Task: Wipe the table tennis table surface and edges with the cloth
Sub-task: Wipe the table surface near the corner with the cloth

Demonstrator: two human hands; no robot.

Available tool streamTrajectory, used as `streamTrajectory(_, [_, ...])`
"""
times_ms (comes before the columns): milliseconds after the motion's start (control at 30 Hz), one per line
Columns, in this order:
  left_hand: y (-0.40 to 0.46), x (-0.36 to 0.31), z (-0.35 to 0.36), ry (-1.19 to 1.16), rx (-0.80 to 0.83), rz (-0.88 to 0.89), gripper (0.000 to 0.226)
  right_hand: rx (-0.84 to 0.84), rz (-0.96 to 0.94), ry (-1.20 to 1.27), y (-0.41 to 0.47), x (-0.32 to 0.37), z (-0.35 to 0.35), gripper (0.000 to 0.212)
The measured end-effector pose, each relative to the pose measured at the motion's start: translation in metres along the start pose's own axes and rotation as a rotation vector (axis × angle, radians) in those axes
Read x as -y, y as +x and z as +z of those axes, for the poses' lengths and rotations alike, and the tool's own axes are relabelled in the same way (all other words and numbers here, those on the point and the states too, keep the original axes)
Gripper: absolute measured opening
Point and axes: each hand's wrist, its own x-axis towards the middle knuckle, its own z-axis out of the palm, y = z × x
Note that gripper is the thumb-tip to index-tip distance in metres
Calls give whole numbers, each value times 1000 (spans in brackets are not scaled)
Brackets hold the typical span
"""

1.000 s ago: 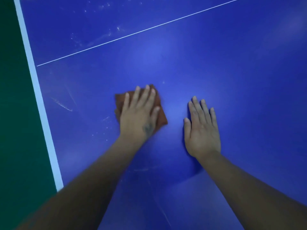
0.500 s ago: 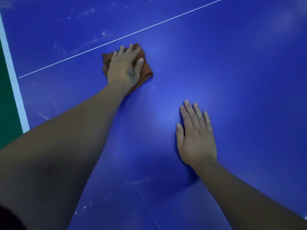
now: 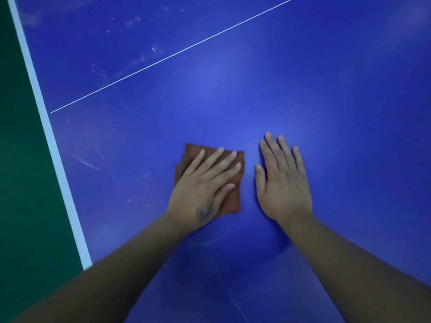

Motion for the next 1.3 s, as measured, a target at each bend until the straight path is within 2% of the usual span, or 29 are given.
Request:
streamTrajectory(133, [9,19,-11,-210,-194,-223,49,-2,1,1,-1,1,-1,59])
streamTrajectory(200, [37,49,-22,-208,-286,-327,49,-4,-3,3,-1,1,-1,59])
streamTrajectory(233, [50,65,-26,-170,-269,-336,49,-7,-3,2,-2,2,-1,59])
streamTrajectory(367, [69,101,-18,95,-34,-303,59,-12,0,19,-2,2,-1,58])
streamTrajectory(500, [46,69,-10,162,-51,-327,68,-15,-3,14,-2,2,-1,58])
streamTrajectory(633, [-14,1,10,133,-68,-265,75,-18,0,17,-2,3,-1,58])
streamTrajectory(767, [-70,-63,31,36,-97,-202,58,-17,5,24,-3,4,-2,58])
streamTrajectory(867, [-79,-76,29,-94,-187,-210,44,-7,-4,78,-5,3,-5,55])
streamTrajectory(933, [-65,-65,15,-252,-307,-318,44,-37,-19,159,-12,0,-7,52])
streamTrajectory(1033, [-29,-13,-20,-414,-519,-570,53,-117,-58,217,-33,-9,-8,49])
streamTrajectory(1100, [-5,40,-46,-352,-566,-621,60,-109,-68,189,-51,-18,-6,51])
streamTrajectory(1133, [5,67,-56,-274,-521,-593,61,-87,-62,167,-57,-22,-6,52])
streamTrajectory(1200, [15,111,-66,-118,-312,-485,62,-51,-51,124,-62,-26,-4,55])
streamTrajectory(1267, [12,134,-58,-7,-84,-411,66,-34,-59,92,-59,-26,-2,59])
streamTrajectory(1300, [8,137,-51,33,-25,-415,68,-32,-63,73,-57,-25,-1,60])
